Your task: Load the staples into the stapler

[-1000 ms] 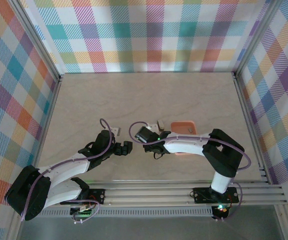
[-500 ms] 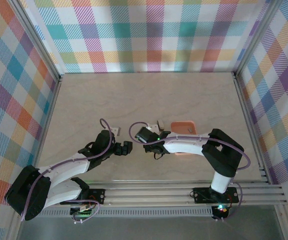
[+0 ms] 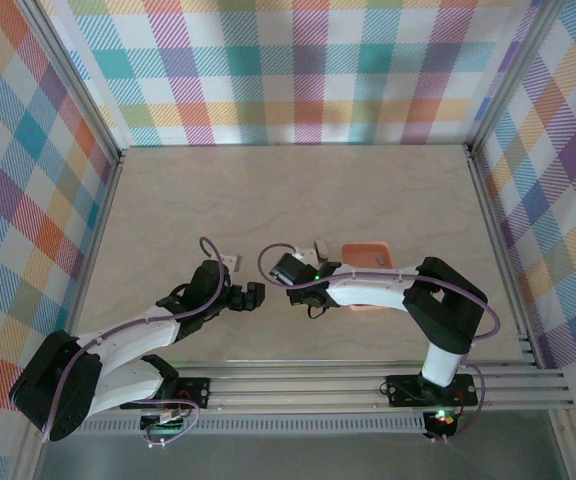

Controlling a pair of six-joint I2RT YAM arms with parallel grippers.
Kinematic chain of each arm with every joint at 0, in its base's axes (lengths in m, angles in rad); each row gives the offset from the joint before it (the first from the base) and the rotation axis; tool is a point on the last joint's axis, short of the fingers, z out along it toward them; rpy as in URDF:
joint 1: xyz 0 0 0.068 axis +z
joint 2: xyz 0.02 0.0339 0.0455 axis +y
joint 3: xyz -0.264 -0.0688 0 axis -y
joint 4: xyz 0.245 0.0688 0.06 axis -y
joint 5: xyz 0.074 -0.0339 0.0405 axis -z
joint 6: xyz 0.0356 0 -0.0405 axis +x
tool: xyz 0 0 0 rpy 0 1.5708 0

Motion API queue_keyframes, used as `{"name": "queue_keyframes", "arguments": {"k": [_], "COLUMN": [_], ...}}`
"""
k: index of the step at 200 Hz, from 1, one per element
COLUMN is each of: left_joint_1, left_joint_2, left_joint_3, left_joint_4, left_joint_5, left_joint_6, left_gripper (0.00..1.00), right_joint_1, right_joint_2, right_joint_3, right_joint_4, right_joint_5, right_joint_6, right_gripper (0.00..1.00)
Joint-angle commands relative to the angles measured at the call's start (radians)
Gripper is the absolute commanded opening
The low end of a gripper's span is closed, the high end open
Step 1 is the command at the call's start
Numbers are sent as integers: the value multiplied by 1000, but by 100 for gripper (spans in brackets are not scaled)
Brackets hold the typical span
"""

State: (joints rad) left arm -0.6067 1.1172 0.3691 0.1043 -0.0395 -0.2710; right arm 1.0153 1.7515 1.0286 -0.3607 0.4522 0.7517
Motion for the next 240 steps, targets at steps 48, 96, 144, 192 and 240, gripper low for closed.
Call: {"name": "queue_keyframes", "arguments": {"k": [48, 96, 144, 192, 240], "left_joint_1": [-11, -11, -11, -12, -11], "left_joint_2": [-2, -2, -5, -6, -8], "left_joint_3": [13, 13, 13, 10, 7], "left_joint_4": [-5, -8, -11, -10, -8], "left_joint_5": [-10, -11, -12, -11, -13], "left_joint_6": [14, 15, 15, 15, 13], "left_gripper": [100, 100, 100, 100, 100], "right_joint_1": [-15, -18, -21, -20, -21], "right_joint_2": [43, 51, 53, 50, 39], "right_joint_3": [11, 14, 14, 12, 2], "right_joint_4": [-27, -12, 1, -8, -10], "right_joint_5": [-14, -12, -10, -15, -21], "right_joint_6": [11, 0, -3, 0, 4], "right_gripper": [17, 17, 17, 17, 18]}}
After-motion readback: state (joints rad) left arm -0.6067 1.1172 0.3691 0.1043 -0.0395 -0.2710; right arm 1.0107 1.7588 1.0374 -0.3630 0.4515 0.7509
